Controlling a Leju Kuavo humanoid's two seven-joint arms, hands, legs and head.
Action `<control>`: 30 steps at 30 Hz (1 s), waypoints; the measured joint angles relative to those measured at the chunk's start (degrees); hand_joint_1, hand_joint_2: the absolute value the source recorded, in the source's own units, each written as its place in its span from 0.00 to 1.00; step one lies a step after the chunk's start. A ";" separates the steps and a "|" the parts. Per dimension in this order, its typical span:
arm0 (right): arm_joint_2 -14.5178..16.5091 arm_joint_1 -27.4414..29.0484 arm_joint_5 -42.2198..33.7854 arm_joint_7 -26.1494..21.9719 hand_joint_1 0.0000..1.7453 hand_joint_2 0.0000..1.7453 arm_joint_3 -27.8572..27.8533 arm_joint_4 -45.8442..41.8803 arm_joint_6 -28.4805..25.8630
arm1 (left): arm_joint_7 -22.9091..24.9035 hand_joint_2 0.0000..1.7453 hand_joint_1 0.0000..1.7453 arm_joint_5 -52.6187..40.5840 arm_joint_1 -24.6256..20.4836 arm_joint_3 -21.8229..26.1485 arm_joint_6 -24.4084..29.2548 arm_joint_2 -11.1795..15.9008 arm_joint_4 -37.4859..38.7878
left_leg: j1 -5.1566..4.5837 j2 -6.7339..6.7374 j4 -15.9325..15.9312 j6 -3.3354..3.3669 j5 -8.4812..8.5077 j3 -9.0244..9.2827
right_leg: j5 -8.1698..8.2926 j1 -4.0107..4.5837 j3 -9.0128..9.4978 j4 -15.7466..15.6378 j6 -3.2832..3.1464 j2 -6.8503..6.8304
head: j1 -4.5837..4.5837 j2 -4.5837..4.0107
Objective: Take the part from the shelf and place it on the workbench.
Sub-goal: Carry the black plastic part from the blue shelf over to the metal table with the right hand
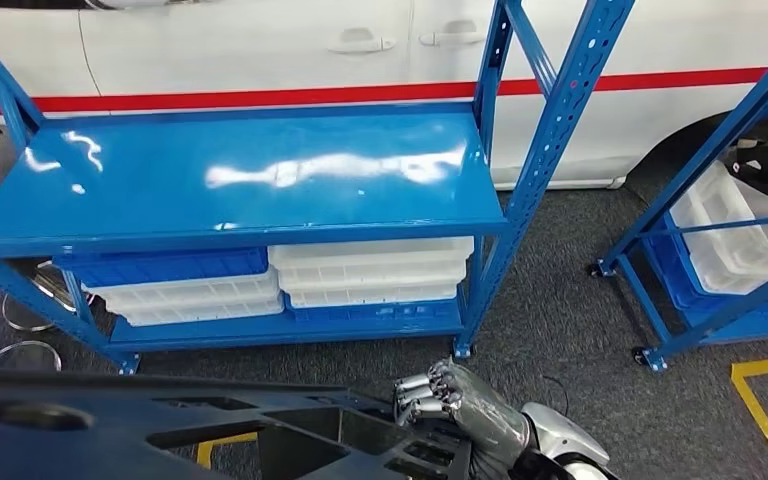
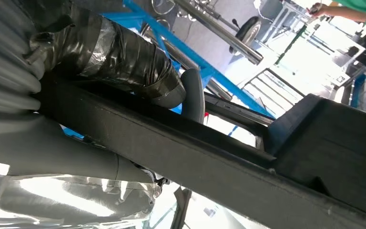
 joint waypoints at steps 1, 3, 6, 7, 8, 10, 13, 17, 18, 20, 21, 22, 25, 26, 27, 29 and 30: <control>-0.08 0.07 0.03 0.03 1.00 1.00 -0.01 0.01 -0.01 | -0.01 0.00 0.00 0.00 0.00 0.00 0.00 -0.07 0.01 | 0.07 0.15 -0.15 0.47 0.83 -0.74 | -2.60 -0.02 -0.70 2.05 0.10 0.07 | 0.01 0.00; -0.17 0.19 0.07 0.08 1.00 1.00 -0.01 0.01 -0.01 | -0.01 0.00 0.00 0.00 0.03 0.01 0.00 -0.16 0.01 | -0.23 0.29 0.06 1.01 2.21 -2.62 | -8.23 -0.05 -2.25 8.76 0.19 0.11 | 0.01 0.00; -0.25 0.32 0.09 0.11 1.00 1.00 0.01 0.01 -0.01 | -0.01 0.00 0.00 0.00 0.05 0.01 0.01 -0.22 0.01 | -0.69 0.33 0.91 1.07 3.86 -5.64 | -8.26 0.02 -1.35 14.39 0.10 0.11 | 0.01 0.00; -0.26 0.33 0.10 0.13 1.00 1.00 0.01 0.01 -0.01 | -0.01 0.00 0.00 0.00 0.05 0.00 0.01 -0.23 0.01 | -0.81 0.32 1.31 1.03 4.28 -6.58 | -6.63 0.16 0.84 12.39 -0.20 0.11 | 0.00 0.00; -0.26 0.31 0.13 0.16 1.00 1.00 0.00 0.00 -0.01 | 0.00 0.00 0.00 -0.01 0.05 0.00 0.01 -0.34 0.01 | -0.88 0.30 1.74 0.97 4.66 -7.39 | -5.64 0.38 3.79 8.85 -0.69 0.10 | -0.01 0.00; -0.26 0.20 0.25 0.23 1.00 1.00 -0.01 -0.02 -0.01 | 0.04 0.00 0.00 -0.03 0.05 0.01 0.01 -0.58 0.00 | -1.01 0.25 2.38 0.64 5.37 -8.42 | -6.01 0.87 9.49 0.80 -1.54 0.00 | -0.03 0.00; -0.27 -0.03 0.35 0.33 1.00 1.00 0.01 -0.02 0.03 | 0.22 0.00 0.00 -0.09 0.08 0.02 0.00 -0.71 0.01 | -0.79 0.23 2.21 -0.36 6.71 -8.80 | -6.20 1.29 11.09 -2.91 -1.97 -0.09 | -0.02 0.00; -0.28 -0.21 0.39 0.57 1.00 1.00 0.08 0.05 0.02 | 0.60 0.00 0.00 -0.22 0.25 -0.02 -0.02 -0.76 0.01 | -0.42 -0.17 7.72 -1.71 0.25 -11.35 | -3.33 0.63 8.57 -3.66 -3.16 -0.48 | -0.01 0.00; -0.28 -0.20 0.39 0.65 1.00 1.00 0.10 0.06 -0.01 | 0.66 0.00 0.00 -0.25 0.25 -0.02 -0.01 -0.76 0.01 | -0.23 -0.17 11.34 -2.06 -2.62 -12.31 | -2.66 0.60 7.64 -3.58 -3.28 -0.48 | -0.01 0.00; -0.28 -0.15 0.39 0.75 1.00 1.00 0.14 0.10 -0.02 | 0.78 0.00 0.00 -0.24 0.22 -0.02 0.03 -0.75 0.01 | 0.22 -0.16 17.55 -2.72 -4.63 -13.13 | -1.41 0.47 5.67 -3.21 -3.06 -0.50 | -0.01 0.00; -0.28 -0.11 0.39 0.78 1.00 1.00 0.15 0.13 -0.03 | 0.94 0.00 0.00 -0.25 0.21 -0.02 0.08 -0.74 0.01 | 0.46 -0.16 18.61 -3.04 -3.60 -12.52 | -0.84 0.32 4.63 -2.93 -2.82 -0.51 | -0.01 0.00; -0.28 -0.05 0.39 0.81 1.00 1.00 0.16 0.14 -0.04 | 1.24 0.00 0.00 -0.26 0.18 -0.02 0.16 -0.71 0.01 | 0.72 -0.16 17.70 -3.37 -1.81 -10.93 | -0.34 0.10 3.60 -2.57 -2.50 -0.51 | -0.01 0.00; -0.28 0.08 0.35 0.87 1.00 1.00 0.16 0.13 -0.13 | 3.02 0.00 0.00 -0.52 -0.03 -0.02 0.37 -0.55 0.01 | 1.29 -0.40 6.64 -3.95 -0.26 -2.35 | 0.76 -0.23 1.20 -1.12 -1.31 -0.47 | -0.02 0.00; -0.28 0.09 0.34 0.87 1.00 1.00 0.15 0.13 -0.19 | 3.73 0.00 0.00 -0.62 -0.06 -0.02 0.38 -0.43 0.01 | 1.24 -0.55 3.62 -3.71 -1.09 -0.46 | 1.16 -0.18 0.81 -0.80 -0.90 -0.47 | -0.01 0.00; -0.28 0.13 0.34 0.86 1.00 1.00 0.15 0.13 -0.27 | 4.37 0.00 0.00 -0.67 -0.03 -0.02 0.40 -0.28 0.01 | 1.01 -0.71 1.92 -3.28 -1.85 0.43 | 1.63 -0.13 0.60 -0.74 -0.48 -0.48 | 0.00 0.00; -0.29 0.32 0.42 0.83 1.00 1.00 0.15 0.14 -0.44 | 5.17 0.00 0.00 -0.73 0.23 -0.02 0.51 0.07 0.01 | 0.81 -0.60 1.61 -2.02 -1.38 -0.13 | 2.20 -0.28 0.39 -0.96 0.37 -0.46 | 0.02 0.00; -0.31 0.46 0.48 0.80 1.00 1.00 0.15 0.14 -0.52 | 5.40 0.00 0.00 -0.74 0.34 -0.02 0.60 0.22 0.01 | 0.77 -0.46 1.59 -1.31 -0.86 -0.57 | 1.23 -0.39 0.05 -0.49 0.65 -0.44 | 0.02 0.00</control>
